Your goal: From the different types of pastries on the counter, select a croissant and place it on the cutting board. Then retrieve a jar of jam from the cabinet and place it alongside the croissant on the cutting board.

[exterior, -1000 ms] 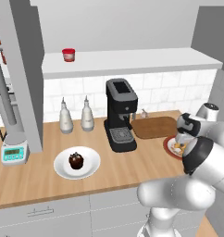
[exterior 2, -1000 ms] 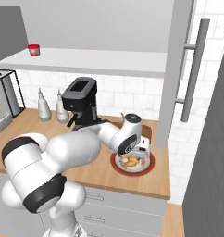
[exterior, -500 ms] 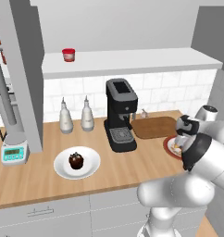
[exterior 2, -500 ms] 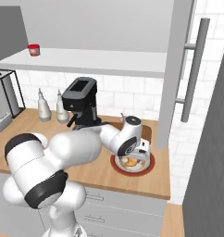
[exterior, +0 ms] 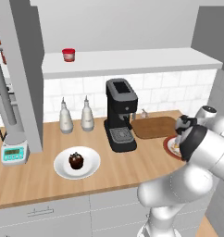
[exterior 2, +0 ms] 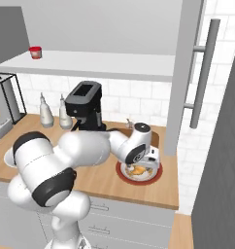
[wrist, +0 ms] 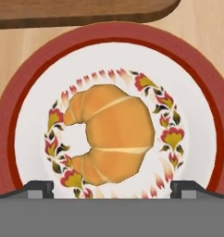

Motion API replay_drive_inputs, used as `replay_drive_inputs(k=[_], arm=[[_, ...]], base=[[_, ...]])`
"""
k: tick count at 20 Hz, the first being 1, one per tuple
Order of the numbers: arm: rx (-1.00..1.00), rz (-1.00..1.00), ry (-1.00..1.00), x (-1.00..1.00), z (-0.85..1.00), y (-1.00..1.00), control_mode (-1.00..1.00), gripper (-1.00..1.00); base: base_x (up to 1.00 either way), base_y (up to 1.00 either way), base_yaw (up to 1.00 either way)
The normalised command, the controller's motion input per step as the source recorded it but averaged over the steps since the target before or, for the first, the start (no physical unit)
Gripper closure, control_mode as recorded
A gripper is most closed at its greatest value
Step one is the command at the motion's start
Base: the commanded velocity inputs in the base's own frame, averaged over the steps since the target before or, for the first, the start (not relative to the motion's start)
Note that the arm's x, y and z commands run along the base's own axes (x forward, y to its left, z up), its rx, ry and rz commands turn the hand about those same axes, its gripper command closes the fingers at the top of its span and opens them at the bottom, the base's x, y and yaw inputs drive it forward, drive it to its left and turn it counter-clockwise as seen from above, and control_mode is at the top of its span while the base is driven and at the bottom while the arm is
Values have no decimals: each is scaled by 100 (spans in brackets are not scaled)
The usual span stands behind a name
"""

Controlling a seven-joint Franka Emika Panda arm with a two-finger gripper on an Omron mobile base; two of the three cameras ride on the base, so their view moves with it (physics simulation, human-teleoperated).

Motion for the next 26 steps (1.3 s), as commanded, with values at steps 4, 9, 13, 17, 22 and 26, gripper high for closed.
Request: replay_drive_inputs(k=[4,9,13,17,22,26], arm=[[0,0,2,0,-18,0,-100,-100],[0,0,1,0,-8,0,-100,-100],[0,0,0,0,0,0,-100,-100],[0,0,0,0,-3,2,-100,-100],[0,2,1,2,-10,6,-100,-100],[0,1,1,11,-11,1,-100,-100]], base=[[0,0,0],[0,0,0],[0,0,0],[0,0,0],[0,0,0],[0,0,0]])
